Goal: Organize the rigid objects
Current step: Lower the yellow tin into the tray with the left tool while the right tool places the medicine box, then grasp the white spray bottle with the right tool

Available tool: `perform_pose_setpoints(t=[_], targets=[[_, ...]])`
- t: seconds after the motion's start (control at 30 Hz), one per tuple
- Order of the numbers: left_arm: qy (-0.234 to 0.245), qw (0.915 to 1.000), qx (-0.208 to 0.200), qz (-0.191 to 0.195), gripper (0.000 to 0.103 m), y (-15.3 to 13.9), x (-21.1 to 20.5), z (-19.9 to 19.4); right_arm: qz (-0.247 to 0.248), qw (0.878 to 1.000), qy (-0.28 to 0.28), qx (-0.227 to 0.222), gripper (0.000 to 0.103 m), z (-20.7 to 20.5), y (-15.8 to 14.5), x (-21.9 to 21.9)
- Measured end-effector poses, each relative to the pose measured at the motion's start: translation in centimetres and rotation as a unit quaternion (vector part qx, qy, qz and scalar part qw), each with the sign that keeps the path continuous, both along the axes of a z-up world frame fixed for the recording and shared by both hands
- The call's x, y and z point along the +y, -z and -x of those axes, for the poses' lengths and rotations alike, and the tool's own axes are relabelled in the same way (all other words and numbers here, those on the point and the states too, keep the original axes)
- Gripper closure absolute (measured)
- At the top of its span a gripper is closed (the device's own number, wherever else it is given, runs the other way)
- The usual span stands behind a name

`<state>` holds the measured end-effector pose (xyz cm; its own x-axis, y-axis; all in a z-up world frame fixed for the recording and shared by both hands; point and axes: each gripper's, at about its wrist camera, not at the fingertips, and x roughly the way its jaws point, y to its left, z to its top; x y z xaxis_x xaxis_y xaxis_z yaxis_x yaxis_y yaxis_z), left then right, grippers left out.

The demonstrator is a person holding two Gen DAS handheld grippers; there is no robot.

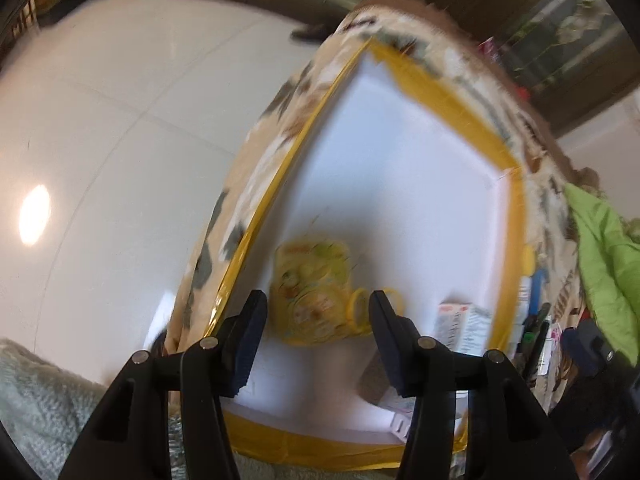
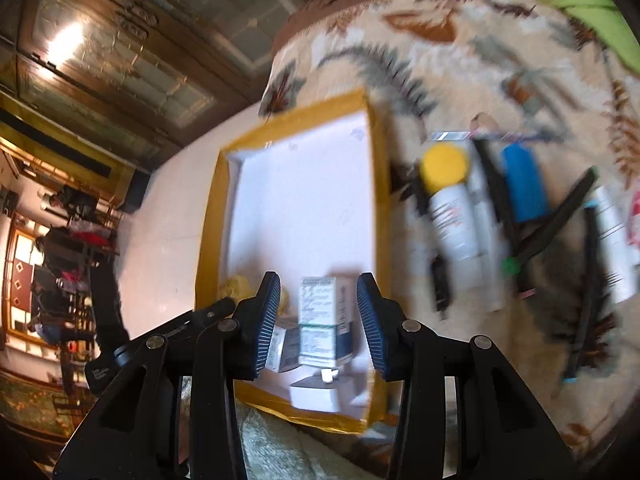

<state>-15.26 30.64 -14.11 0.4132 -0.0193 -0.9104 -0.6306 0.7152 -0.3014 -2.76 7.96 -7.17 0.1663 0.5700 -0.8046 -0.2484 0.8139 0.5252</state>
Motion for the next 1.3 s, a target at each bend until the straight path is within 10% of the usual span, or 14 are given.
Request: perform_pose_setpoints(t=[0.2,0.53,1.3], targets=[[0.051,0.9943,-0.077,-0.053,0.050,-3.3,-3.4,-0.4,0.047,0.997,0.049,-0.028,0.063,-0.9,-3.2,-6.8],[0.169,0.9745,-0.125,-0.078,0.050,-4.1,-10.7,-1.4,0.066,0.977,0.195,0.057,0.063,-3.3,0.8,-17.2],[0.242,0.9590,-0.130,-0.070,0.050,-4.0,-15.1,-0.5,0.170,0.965,0.181,0.078,0.063,-5.9,5.3,-17.1]])
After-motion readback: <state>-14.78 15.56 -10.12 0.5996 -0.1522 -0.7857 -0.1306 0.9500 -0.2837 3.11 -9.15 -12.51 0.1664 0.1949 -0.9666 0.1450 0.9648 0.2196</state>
